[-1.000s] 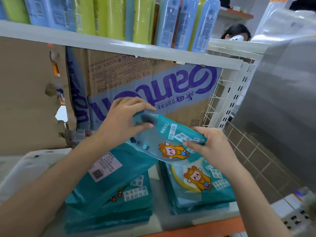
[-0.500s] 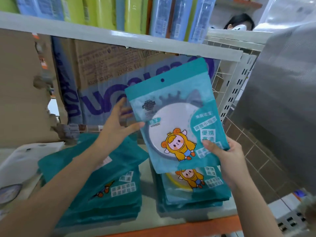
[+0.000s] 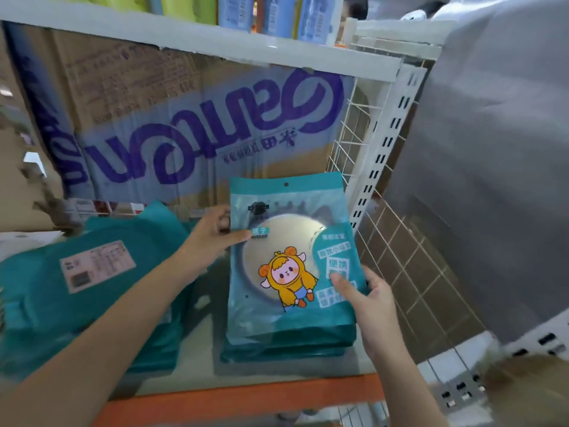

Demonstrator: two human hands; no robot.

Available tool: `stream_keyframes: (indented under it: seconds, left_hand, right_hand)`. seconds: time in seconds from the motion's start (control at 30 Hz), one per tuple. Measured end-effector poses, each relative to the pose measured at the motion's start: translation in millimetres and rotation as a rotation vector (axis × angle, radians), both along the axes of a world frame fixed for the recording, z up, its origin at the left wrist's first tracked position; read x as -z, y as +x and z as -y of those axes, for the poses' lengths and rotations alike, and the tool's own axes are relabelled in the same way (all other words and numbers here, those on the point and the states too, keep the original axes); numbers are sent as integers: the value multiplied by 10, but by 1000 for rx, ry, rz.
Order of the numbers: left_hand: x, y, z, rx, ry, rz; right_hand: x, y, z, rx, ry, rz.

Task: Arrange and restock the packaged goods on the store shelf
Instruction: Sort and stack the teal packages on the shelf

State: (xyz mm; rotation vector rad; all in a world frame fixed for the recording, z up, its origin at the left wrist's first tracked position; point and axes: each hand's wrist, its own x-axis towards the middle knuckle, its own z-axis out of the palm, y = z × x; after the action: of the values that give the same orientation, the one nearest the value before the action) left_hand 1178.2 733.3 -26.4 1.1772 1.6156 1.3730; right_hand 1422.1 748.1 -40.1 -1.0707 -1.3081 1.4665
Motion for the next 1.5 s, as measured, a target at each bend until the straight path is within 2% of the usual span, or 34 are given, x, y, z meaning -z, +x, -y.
stream_keyframes:
  seconds: [0.13,0.23,0.43,0.57,0.87,1.07,1.2,1.5]
  left_hand:
    - [65,134,-91,-62,-60,-12]
    - [117,182,-121,-125,-107,-26]
    - [160,238,-71,-135,-182,-297]
    - [174,284,-60,-148,-193,-391]
    - [213,346,-32,-181,-246,-508]
    - [209,474,13,-202,-181,-480]
    - [306,492,42,-178,-224,-360]
    - [398,484,26,-237,-270,-281]
  right_hand:
    - [125,80,-145,-53,125,193]
    - [198,118,-234,-107,140,291]
    - [317,170,-325,-210,149,491]
    - [350,209,-346,-217,194,608]
    - [327,270,-344,-254,259,708]
    - [313,299,-296,-170,363,890]
    - [342,317,-251,-231,380,847]
    - [380,281,-292,-239,378,843]
